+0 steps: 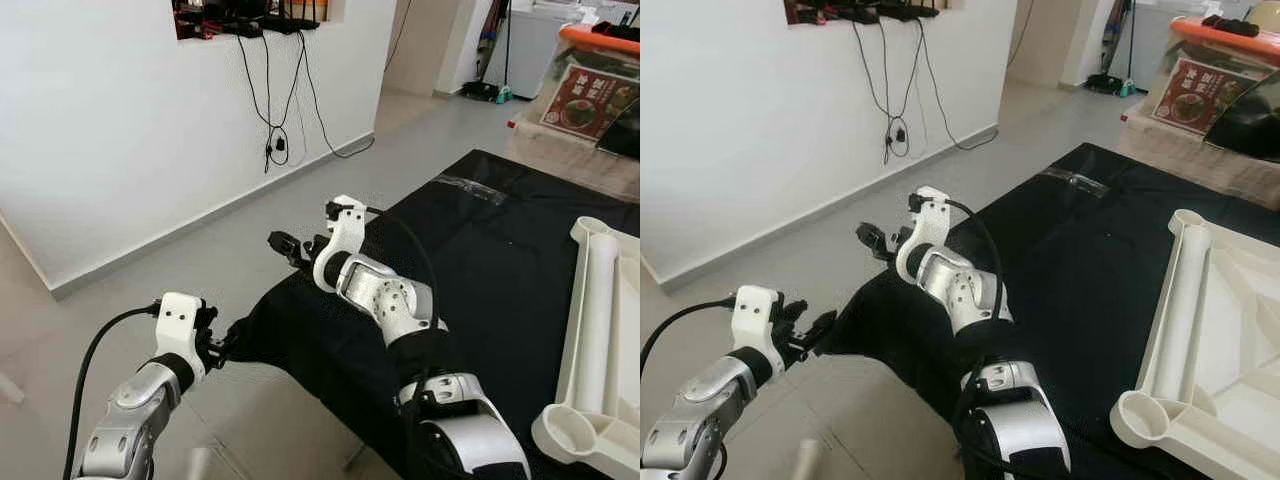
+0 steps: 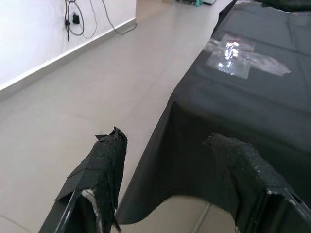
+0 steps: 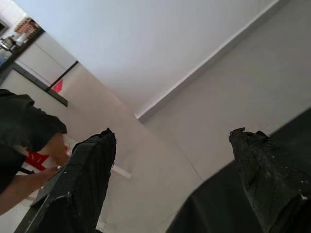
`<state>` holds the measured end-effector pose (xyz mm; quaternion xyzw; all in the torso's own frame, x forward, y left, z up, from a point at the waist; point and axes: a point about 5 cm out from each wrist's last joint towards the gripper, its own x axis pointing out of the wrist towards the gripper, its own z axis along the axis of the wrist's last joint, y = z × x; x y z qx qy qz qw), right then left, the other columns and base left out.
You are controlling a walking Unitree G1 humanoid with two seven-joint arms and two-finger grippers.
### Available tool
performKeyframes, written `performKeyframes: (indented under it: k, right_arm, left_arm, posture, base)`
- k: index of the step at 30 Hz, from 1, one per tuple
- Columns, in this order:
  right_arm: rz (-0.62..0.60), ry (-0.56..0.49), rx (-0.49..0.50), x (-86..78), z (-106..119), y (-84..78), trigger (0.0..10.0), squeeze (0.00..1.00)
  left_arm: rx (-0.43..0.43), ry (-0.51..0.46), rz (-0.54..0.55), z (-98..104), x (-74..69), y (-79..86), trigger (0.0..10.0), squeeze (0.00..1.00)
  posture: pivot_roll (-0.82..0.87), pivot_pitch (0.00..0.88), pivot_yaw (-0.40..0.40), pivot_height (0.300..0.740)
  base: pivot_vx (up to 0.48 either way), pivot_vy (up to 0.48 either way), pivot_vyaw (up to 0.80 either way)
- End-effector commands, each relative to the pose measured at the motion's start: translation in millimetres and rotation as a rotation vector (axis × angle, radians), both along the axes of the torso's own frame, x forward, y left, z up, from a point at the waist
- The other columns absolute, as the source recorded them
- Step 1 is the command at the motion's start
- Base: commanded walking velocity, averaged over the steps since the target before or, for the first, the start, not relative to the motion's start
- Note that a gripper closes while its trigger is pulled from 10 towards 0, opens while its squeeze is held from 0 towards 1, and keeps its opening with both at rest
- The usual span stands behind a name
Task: Building children table
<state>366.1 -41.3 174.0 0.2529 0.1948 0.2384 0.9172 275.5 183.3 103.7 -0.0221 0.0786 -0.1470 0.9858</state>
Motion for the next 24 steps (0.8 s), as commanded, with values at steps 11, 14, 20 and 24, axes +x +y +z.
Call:
performKeyframes:
  k: [11,14,20,24]
  right_arm:
    - [-0.098,0.076,-0.158,-9.7,-30.0,-30.9,10.0,0.0]
    - [-0.185,0.016,-0.223,-11.7,-32.5,-47.6,10.0,0.0]
    - [-0.199,-0.016,-0.172,-20.7,-35.5,-59.2,10.0,0.0]
    - [-0.187,-0.052,-0.194,-26.0,-34.5,-61.9,10.0,0.0]
  left_arm:
    - [-0.015,0.0,0.167,-5.3,-12.3,5.0,10.0,0.0]
    - [-0.015,-0.003,0.181,-6.2,-14.2,-0.2,10.0,0.0]
    - [-0.008,-0.015,0.173,-4.6,-15.3,-8.1,10.0,0.0]
    - [-0.001,-0.024,0.171,-3.2,-15.3,-9.5,10.0,0.0]
  posture:
    - [0.08,0.0,-0.059,0.74]
    - [0.08,0.0,-0.055,0.74]
    - [0.06,0.0,-0.044,0.74]
    - [0.05,0.0,-0.038,0.74]
  base:
    - [0.0,0.0,0.0]
    - [0.0,0.0,0.0]
    - [0.0,0.0,0.0]
    - [0.0,0.0,0.0]
